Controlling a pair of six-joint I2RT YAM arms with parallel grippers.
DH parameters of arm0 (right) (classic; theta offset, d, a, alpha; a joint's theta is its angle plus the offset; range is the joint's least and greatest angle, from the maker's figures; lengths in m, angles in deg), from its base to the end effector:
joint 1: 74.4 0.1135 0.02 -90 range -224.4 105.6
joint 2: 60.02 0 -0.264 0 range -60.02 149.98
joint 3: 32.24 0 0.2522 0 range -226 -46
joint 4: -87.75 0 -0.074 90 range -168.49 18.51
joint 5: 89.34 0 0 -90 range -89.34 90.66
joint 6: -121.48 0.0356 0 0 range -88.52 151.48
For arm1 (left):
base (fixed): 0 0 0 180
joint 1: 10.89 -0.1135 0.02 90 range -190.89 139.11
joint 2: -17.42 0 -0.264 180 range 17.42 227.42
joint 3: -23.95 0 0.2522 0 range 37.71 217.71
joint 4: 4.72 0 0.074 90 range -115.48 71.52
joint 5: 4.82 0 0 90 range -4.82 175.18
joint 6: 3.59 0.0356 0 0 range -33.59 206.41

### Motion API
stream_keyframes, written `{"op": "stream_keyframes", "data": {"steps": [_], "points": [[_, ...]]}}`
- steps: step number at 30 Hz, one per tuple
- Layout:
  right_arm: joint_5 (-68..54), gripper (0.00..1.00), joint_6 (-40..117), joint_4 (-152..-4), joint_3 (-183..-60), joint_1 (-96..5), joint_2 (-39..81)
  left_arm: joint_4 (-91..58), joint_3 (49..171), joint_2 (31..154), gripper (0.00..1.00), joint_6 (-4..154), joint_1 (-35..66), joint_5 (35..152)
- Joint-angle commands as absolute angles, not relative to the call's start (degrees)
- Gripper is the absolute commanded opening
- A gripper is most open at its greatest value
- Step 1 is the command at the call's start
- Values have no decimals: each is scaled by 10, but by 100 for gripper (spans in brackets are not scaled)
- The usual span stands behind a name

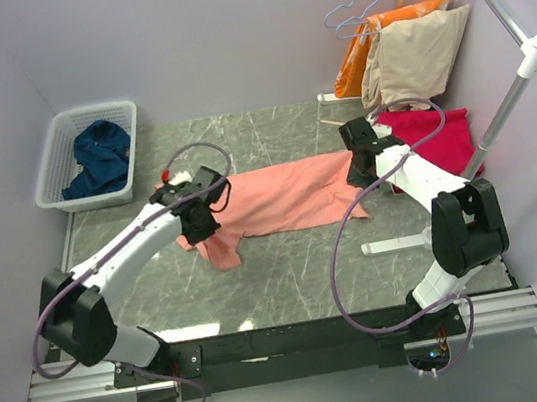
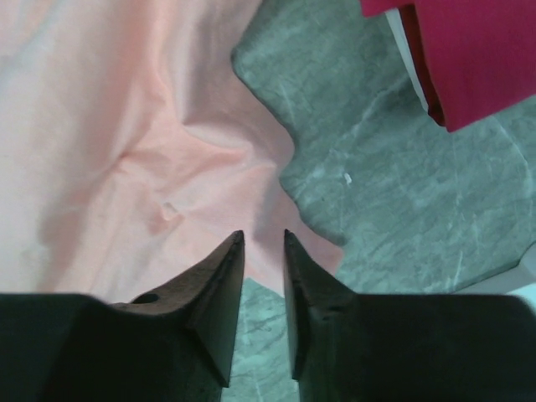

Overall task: Fold and stack the t-shirts
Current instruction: Flatten the tshirt out

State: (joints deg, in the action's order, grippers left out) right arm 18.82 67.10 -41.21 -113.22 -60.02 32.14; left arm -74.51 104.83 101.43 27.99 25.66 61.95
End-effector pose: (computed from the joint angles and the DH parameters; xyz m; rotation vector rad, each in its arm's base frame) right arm 0.3201 0.0706 0.2330 0.5736 2.5080 -0.1037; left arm 0.2298 -0.1529 0.2603 -0.5817 2.5806 0.0746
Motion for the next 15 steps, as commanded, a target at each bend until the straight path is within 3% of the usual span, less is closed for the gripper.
{"op": "stream_keyframes", "data": {"steps": [1, 5, 15], "points": [[206, 40, 679, -399, -1109, -598, 307, -791, 1099, 950, 1, 266, 224, 540], [205, 46, 684, -400, -1091, -598, 323, -814, 1120, 916, 1, 284, 182, 504], [191, 43, 699, -399, -1088, -598, 376, -917, 1169, 867, 1, 228, 118, 357]]}}
